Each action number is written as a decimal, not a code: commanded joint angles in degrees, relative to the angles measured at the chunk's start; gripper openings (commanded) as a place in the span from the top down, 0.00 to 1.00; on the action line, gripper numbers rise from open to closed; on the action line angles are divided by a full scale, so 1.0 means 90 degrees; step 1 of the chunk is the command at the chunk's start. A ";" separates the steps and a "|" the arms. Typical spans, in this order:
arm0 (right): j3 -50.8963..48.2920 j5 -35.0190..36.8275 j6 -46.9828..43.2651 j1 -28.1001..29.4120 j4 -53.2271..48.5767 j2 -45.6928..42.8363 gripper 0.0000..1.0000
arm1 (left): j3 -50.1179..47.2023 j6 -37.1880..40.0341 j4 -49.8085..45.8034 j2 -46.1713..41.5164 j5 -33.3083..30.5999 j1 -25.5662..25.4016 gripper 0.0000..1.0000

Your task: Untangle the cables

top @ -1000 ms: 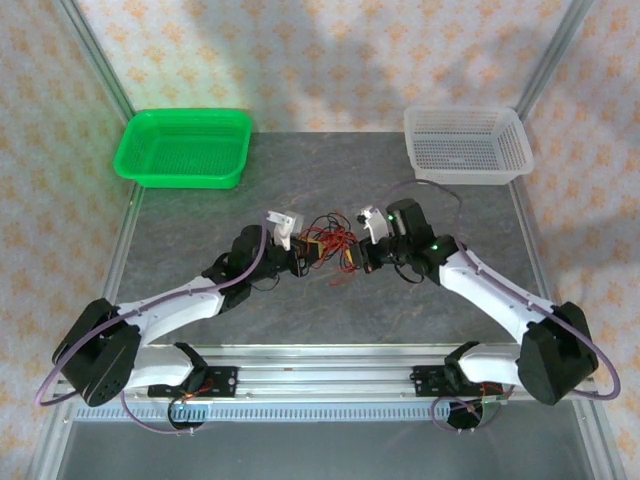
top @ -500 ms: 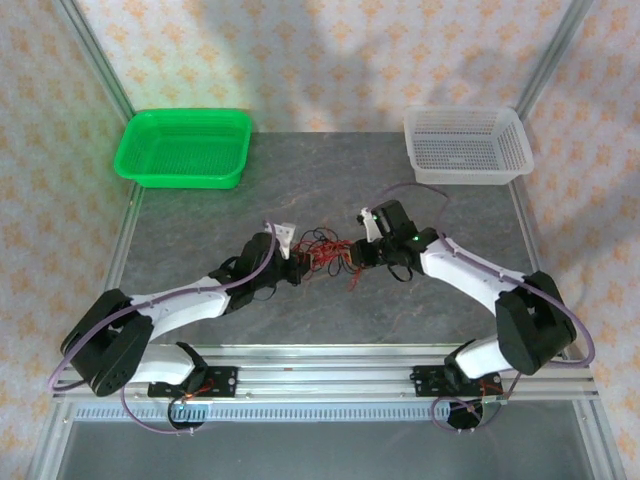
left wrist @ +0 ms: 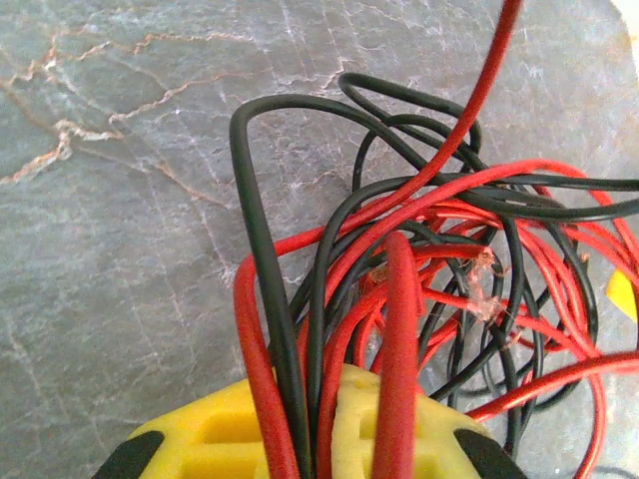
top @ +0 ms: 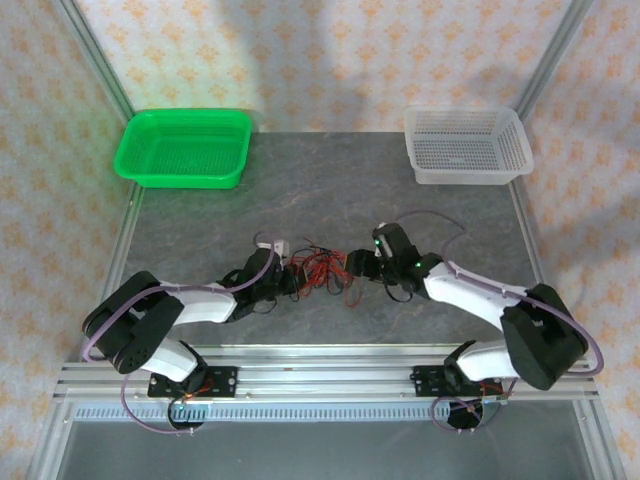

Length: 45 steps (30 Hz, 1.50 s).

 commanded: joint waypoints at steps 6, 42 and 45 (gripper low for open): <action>-0.0767 0.1627 0.2665 0.1099 0.1194 -0.0542 0.19 | -0.0236 -0.1252 0.0542 -0.0147 0.0023 0.0063 1.00; 0.0582 0.3546 -0.0918 0.1183 -0.0386 0.1166 1.00 | 0.0545 0.0510 -0.1747 -0.0500 -0.0976 0.0036 1.00; 0.0849 0.3079 -0.1735 0.1182 -0.0883 0.1274 1.00 | 0.0981 0.0926 -0.2453 -0.0614 -0.1533 0.0036 1.00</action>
